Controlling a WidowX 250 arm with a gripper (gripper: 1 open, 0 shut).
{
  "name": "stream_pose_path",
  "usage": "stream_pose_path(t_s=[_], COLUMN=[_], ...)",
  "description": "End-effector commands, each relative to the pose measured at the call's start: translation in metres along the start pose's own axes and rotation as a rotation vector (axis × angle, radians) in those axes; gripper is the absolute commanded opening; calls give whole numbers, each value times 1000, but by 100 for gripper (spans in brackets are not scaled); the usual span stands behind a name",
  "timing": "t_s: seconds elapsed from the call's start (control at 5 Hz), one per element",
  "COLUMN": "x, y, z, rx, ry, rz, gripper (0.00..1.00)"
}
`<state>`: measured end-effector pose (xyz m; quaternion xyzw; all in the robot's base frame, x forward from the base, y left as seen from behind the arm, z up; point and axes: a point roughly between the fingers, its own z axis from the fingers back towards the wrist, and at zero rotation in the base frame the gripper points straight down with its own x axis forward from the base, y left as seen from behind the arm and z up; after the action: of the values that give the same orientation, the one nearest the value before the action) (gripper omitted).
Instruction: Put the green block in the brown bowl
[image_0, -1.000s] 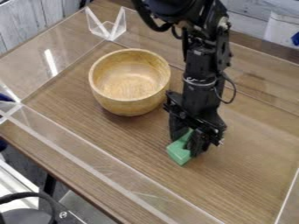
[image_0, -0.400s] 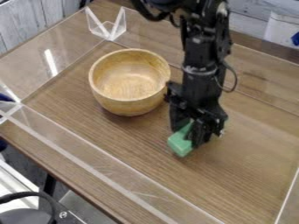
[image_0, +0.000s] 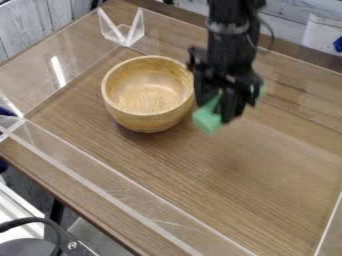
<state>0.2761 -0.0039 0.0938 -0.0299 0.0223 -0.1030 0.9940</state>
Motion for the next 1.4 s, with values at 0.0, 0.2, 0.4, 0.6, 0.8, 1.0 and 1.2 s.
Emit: stream_pose_path(t_s=[0.0,0.2,0.4,0.6,0.8,1.0,1.2], x=[11,8,7,3,-3,-8,-12], y=[31,64,75,84,93,101,107], z=[38,46,33,15,-1,-15,-25], rx=[42,52,57,66,72,73,74], ry=[-104,-110,-77,-43,-12,5,17], rz=[45,104,125,136,147,158,164], gripper=[0,0,0,0,0,0,0])
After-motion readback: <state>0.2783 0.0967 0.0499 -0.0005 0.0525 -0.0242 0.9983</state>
